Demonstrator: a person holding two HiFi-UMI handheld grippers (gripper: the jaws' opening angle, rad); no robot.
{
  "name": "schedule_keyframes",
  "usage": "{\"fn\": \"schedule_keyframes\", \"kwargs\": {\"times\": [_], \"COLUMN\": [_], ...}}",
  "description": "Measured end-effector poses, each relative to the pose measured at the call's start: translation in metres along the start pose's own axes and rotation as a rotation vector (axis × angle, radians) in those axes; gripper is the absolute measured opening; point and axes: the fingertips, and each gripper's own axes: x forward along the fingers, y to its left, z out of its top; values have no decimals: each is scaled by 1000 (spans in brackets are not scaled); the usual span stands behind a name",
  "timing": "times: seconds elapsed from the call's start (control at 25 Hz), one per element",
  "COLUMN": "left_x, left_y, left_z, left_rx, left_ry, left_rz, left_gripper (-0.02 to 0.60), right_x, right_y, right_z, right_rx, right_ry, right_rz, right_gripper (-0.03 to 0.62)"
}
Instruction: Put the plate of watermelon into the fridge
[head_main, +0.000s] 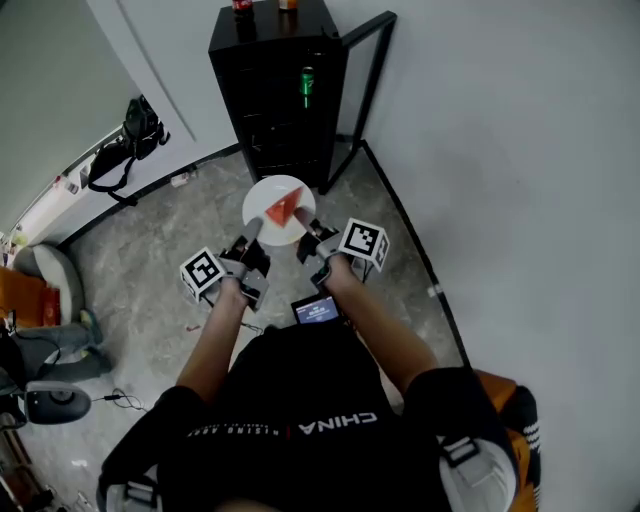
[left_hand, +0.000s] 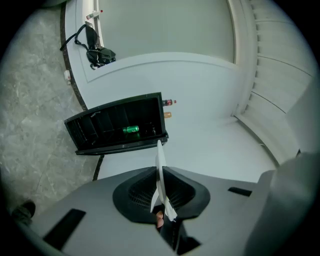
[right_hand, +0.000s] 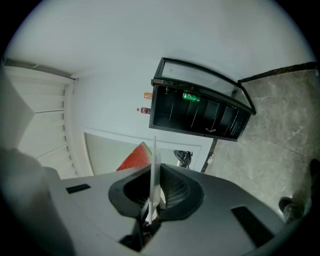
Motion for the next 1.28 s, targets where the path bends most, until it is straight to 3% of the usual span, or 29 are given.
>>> {"fn": "schedule_keyframes", "kwargs": {"times": [0.68,1.08,1.28], "left_x": [1,23,45], "left_y": [5,19,24], "left_z": [-17,-23,-33], "left_rx": [34,-63,-39], "left_ry": [44,-38,-68], "left_rz": [19,26,28], "left_gripper": [44,37,35], "right_x": [-10,-9,-12], "right_y": [-11,-26,-36], "right_z": [-4,17,38], "right_rx": [40,54,63], "right_ry": [-1,28,54], "right_rz": [2,24,39], "right_gripper": [35,35,35]}}
